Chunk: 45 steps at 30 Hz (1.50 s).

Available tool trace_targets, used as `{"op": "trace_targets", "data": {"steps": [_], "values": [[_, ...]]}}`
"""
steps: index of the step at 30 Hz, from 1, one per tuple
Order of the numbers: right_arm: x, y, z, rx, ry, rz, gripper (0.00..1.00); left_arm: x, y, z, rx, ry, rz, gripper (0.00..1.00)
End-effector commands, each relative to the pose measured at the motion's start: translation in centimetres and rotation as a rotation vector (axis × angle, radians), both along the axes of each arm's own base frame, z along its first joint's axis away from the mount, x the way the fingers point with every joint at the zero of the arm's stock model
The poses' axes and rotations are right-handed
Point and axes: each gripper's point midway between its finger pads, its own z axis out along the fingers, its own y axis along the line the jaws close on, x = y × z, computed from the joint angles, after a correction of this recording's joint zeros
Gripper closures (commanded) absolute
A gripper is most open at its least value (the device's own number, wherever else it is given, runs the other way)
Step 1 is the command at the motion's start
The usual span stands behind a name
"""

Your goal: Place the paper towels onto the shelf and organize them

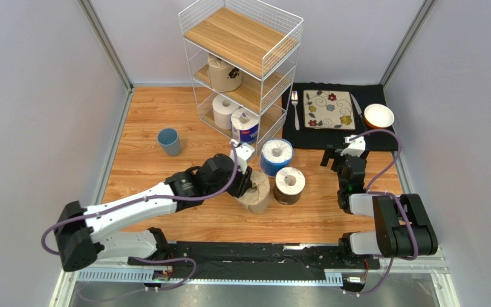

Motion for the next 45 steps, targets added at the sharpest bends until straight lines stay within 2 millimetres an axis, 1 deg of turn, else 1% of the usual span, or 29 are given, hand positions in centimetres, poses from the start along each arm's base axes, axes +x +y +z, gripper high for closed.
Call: {"op": "trace_targets", "data": {"steps": [1, 2, 3, 5, 7, 8, 9, 10, 14, 15, 16, 17, 18, 19, 20, 21, 22, 24, 25, 26, 27, 28, 30, 32, 33, 36, 39, 45], "values": [[0.9, 0.0, 2.0, -0.003, -0.063, -0.004, 0.0, 4.2, 3.7, 11.3, -0.135, -0.317, 0.242, 0.67], [0.9, 0.1, 2.0, -0.002, -0.061, -0.001, 0.01, 4.7, 4.6, 12.3, -0.145, -0.359, 0.287, 0.67], [1.0, 0.1, 2.1, -0.002, -0.066, -0.001, 0.01, 5.7, 6.0, 14.0, -0.148, -0.435, 0.358, 0.67], [0.9, 0.0, 2.0, -0.002, -0.063, -0.002, 0.01, 6.1, 7.6, 16.7, -0.185, -0.509, 0.416, 0.68], [1.0, 0.0, 2.1, -0.003, -0.064, -0.002, 0.01, 6.6, 9.1, 20.0, -0.217, -0.608, 0.471, 0.69], [1.0, 0.0, 2.1, -0.002, -0.064, -0.002, 0.01, 6.6, 9.4, 20.8, -0.215, -0.634, 0.479, 0.69], [0.9, 0.1, 2.0, -0.002, -0.063, -0.001, 0.01, 6.8, 9.8, 22.6, -0.229, -0.691, 0.492, 0.69], [0.9, 0.1, 2.1, -0.002, -0.064, -0.001, 0.01, 7.0, 10.2, 23.8, -0.233, -0.719, 0.516, 0.7], [1.0, 0.1, 2.1, -0.002, -0.066, -0.001, 0.01, 8.1, 11.1, 26.7, -0.242, -0.807, 0.553, 0.72], [1.0, 0.1, 2.1, -0.004, -0.065, 0.0, 0.01, 8.3, 10.7, 27.2, -0.258, -0.817, 0.534, 0.72], [1.0, 0.1, 2.1, -0.002, -0.064, -0.001, 0.01, 9.3, 11.0, 27.2, -0.249, -0.818, 0.551, 0.72], [1.0, 0.1, 2.1, -0.002, -0.064, -0.001, 0.01, 9.8, 10.9, 27.1, -0.268, -0.801, 0.556, 0.72], [1.0, 0.0, 2.1, -0.002, -0.064, -0.002, 0.01, 10.2, 10.4, 27.8, -0.296, -0.795, 0.529, 0.72], [1.0, 0.1, 2.1, -0.002, -0.066, -0.001, 0.01, 11.6, 10.8, 27.2, -0.284, -0.774, 0.549, 0.71], [0.9, 0.0, 2.0, -0.003, -0.063, -0.004, 0.01, 12.1, 10.6, 26.9, -0.296, -0.742, 0.544, 0.71], [0.9, 0.0, 2.1, -0.003, -0.064, -0.004, 0.01, 12.4, 10.3, 27.4, -0.333, -0.73, 0.523, 0.71], [1.0, 0.0, 2.1, -0.004, -0.065, -0.002, 0.01, 13.4, 10.5, 26.9, -0.321, -0.72, 0.538, 0.71], [0.9, 0.1, 2.0, -0.004, -0.061, 0.001, 0.01, 13.9, 10.2, 27.2, -0.34, -0.712, 0.528, 0.71], [1.0, 0.1, 2.1, -0.002, -0.066, -0.001, 0.01, 14.5, 10.3, 27.0, -0.333, -0.706, 0.533, 0.71], [0.9, 0.0, 2.0, -0.004, -0.062, -0.002, 0.01, 14.9, 10.1, 26.8, -0.34, -0.694, 0.531, 0.71], [1.0, 0.1, 2.0, -0.004, -0.062, 0.0, 0.01, 15.0, 9.7, 27.2, -0.356, -0.69, 0.509, 0.71], [1.0, 0.1, 2.1, -0.002, -0.064, -0.001, 0.01, 15.5, 9.6, 26.8, -0.353, -0.678, 0.509, 0.71], [1.0, 0.0, 2.1, -0.003, -0.064, -0.002, 0.01, 15.7, 9.1, 27.0, -0.385, -0.659, 0.487, 0.71], [1.0, 0.0, 2.1, -0.004, -0.064, -0.002, 0.01, 16.2, 8.9, 26.7, -0.396, -0.638, 0.481, 0.71], [1.0, 0.0, 2.0, -0.002, -0.063, -0.002, 0.01, 16.2, 8.6, 26.9, -0.406, -0.637, 0.469, 0.71], [0.9, 0.0, 2.0, -0.004, -0.061, -0.002, 0.01, 17.2, 8.0, 26.3, -0.415, -0.608, 0.455, 0.71], [1.0, 0.0, 2.0, -0.002, -0.063, -0.002, 0.01, 18.1, 7.9, 26.2, -0.439, -0.58, 0.445, 0.71], [1.0, 0.0, 2.0, -0.002, -0.062, -0.002, 0.01, 19.3, 7.4, 26.2, -0.466, -0.556, 0.434, 0.71]]}}
